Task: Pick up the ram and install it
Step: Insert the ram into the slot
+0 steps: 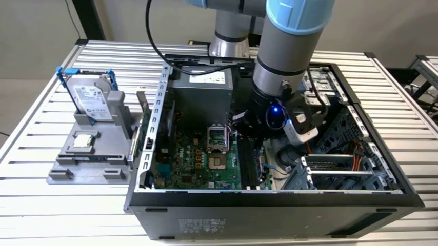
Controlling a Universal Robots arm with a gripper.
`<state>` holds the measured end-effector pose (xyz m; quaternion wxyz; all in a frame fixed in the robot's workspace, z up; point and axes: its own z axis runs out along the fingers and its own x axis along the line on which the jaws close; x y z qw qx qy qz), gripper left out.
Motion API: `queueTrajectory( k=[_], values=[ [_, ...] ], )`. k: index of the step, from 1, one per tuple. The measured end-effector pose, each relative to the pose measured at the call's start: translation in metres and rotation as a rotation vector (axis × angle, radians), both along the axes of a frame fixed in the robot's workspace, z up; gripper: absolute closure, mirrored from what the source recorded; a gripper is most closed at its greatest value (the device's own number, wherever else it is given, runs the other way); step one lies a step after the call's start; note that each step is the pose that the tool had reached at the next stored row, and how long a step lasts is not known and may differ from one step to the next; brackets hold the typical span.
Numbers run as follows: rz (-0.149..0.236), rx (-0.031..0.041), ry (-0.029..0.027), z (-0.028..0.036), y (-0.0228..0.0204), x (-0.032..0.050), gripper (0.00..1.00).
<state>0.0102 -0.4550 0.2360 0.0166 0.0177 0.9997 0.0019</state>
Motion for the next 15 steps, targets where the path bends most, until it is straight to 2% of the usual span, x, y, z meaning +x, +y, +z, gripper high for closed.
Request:
queueTrajectory(
  k=[10, 15],
  values=[
    [0.0, 0.0003, -0.0007, -0.0097, 0.0018, 0.0001, 1.0],
    [0.002, 0.0002, -0.0006, -0.0119, 0.0018, 0.0001, 1.0]
  ],
)
